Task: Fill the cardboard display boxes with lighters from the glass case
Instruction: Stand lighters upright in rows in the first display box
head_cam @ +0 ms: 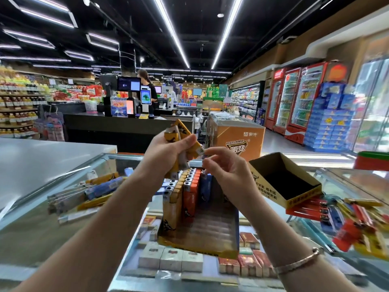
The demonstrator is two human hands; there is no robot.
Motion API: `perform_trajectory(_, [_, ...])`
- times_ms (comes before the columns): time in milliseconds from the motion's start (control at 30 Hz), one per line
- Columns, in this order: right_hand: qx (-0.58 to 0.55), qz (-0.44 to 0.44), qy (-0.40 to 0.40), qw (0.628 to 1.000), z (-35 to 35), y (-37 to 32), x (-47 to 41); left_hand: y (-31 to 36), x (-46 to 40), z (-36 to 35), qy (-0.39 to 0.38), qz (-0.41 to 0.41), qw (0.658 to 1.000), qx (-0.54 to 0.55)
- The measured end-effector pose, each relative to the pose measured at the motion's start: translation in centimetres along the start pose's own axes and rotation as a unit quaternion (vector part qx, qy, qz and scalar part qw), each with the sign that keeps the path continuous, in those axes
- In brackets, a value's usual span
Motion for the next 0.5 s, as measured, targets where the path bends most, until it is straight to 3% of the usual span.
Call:
perform_trajectory(200, [-0.05, 0.022, 0.025, 0.998, 0.0, -0.3, -0.3, -0.4, 0.8, -1.1, -0.055, -0.055, 0.997, -0.015])
perform_trajectory(300, [-0.068, 0.01, 0.066, 0.995, 0.7, -0.1, -0.4, -0.6, 0.7, -0.9, -0.058, -0.05, 0.997, 0.021])
perform_trajectory(500, [-0.072, -0.028, 0.141, 0.987, 3.8, 0.4, -0.7, -1.6, 0.3, 0.0, -0.059, -0.015, 0.998, -0.022])
Point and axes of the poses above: each hand's wrist, its own x-axis away from the middle knuckle, its own z-axis out of the back of the hand, y = z × x, the point moved 7 cm from there along -x, towards the middle knuckle, and after that the axes turned 15 degrees about z, right-handed, at the moved point
